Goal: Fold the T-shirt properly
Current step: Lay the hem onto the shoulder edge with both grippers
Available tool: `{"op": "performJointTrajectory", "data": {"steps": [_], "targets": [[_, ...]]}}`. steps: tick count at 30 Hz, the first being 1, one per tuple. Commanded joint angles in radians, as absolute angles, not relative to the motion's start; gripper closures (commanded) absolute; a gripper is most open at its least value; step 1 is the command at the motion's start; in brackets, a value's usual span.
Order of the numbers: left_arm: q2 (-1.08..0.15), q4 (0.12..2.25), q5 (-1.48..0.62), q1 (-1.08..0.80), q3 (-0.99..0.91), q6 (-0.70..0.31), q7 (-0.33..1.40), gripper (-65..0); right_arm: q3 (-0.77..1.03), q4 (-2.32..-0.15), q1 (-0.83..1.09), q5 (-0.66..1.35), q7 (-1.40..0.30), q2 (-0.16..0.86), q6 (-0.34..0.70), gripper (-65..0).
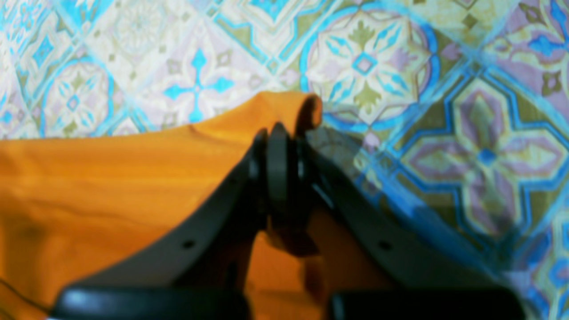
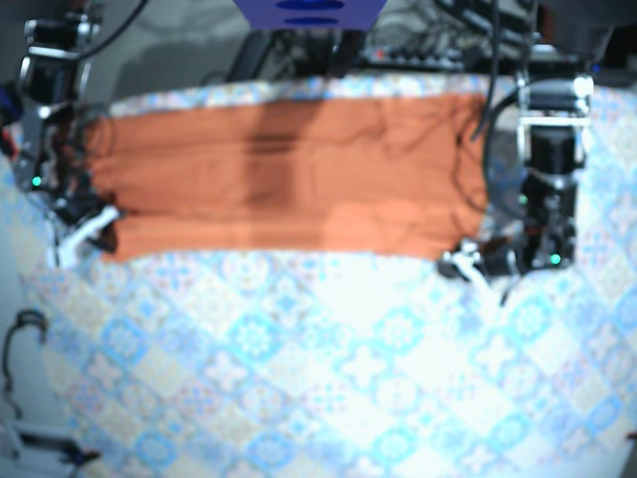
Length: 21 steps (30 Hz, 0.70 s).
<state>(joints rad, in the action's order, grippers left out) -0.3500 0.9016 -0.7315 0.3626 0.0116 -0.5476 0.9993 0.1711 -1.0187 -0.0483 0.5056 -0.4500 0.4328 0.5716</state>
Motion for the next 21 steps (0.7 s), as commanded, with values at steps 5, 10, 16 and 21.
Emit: {"op": "performJointTrajectory", "data": {"steps": [5,10,16,21], "targets": [[-0.390,0.920,-0.742,0.369,0.030,-0.553,0.990,0.0,0.179,-1.072,-0.015,0.521,-0.429,0.456,0.578,0.0],[-0.426,0.961,-0.751,0.344,0.114,-0.553,0.986,0.0,0.179,-1.072,0.013,0.521,-0.424,0.460,0.578,0.0],[-0.453,1.073,-0.742,0.285,0.119,-0.553,0.990,0.0,0.225,-1.127,0.062,0.519,-0.432,0.456,0.578,0.0],[-0.483,1.122,-0.743,0.259,0.156,-0.553,0.990,0.0,0.246,-1.184,0.102,0.521,-0.433,0.456,0.578,0.0]]}}
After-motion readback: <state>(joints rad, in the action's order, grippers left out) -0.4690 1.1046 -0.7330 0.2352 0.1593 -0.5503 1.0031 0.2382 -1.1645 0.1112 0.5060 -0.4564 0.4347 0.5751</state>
